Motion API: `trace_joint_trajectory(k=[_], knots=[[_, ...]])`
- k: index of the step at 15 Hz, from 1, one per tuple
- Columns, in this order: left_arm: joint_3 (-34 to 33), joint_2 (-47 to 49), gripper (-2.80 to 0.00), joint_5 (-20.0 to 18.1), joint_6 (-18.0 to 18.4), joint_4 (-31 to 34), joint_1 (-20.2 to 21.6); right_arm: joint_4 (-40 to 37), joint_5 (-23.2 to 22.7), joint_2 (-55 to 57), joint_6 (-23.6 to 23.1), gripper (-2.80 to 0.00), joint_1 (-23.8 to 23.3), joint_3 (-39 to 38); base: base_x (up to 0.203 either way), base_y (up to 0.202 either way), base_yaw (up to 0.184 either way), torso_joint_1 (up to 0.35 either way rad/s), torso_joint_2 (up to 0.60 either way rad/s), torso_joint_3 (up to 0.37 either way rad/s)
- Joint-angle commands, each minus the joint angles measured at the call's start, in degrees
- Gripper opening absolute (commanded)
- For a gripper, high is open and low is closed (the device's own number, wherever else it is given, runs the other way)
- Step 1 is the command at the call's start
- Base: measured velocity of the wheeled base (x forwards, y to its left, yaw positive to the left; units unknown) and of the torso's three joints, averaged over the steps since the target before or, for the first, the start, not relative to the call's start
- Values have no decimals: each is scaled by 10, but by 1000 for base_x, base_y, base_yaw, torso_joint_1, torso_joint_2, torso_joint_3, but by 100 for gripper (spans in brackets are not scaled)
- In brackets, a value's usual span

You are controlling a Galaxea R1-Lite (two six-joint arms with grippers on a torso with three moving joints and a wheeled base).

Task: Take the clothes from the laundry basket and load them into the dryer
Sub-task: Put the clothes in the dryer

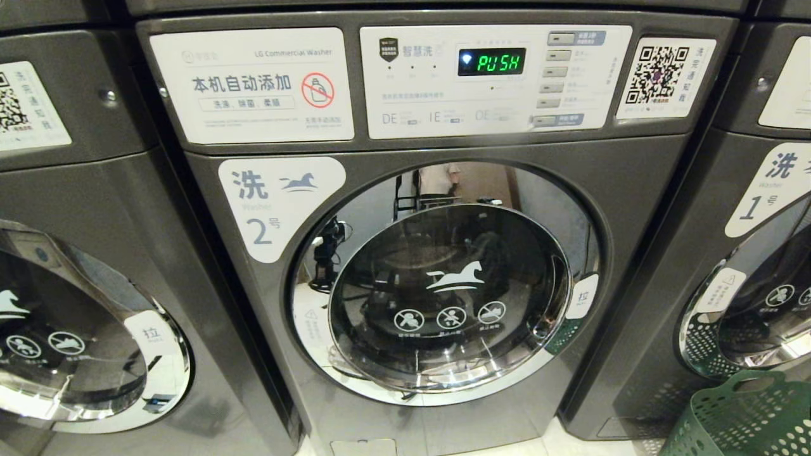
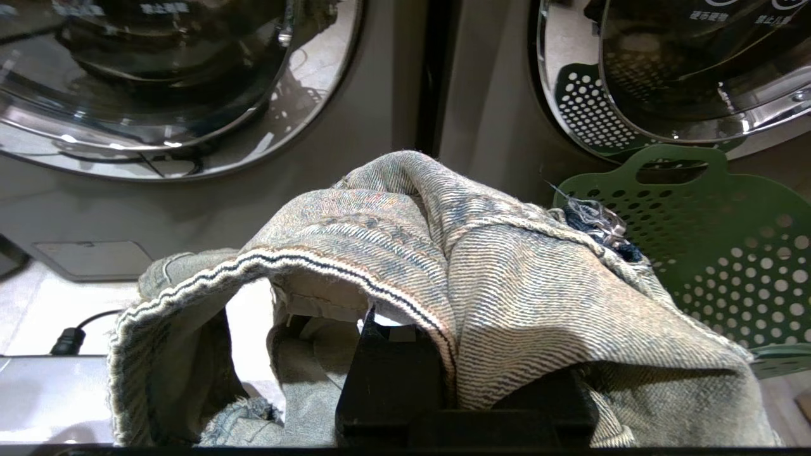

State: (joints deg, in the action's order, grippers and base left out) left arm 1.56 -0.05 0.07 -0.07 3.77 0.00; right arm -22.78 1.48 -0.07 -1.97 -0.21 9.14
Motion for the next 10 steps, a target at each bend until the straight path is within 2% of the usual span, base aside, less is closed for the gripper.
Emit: trace_joint_trajectory(k=[1,8,10], knots=[[0,0,-280,0,0,0,0,-1,0,0,0,-280,0,0,0,134,-23,0,3,2],[-1,0,-280,0,0,0,0,-1,0,0,0,-280,0,0,0,159,-10,1,3,3],[0,0,-280,0,0,0,0,-1,0,0,0,-280,0,0,0,37,-5,0,1,3]])
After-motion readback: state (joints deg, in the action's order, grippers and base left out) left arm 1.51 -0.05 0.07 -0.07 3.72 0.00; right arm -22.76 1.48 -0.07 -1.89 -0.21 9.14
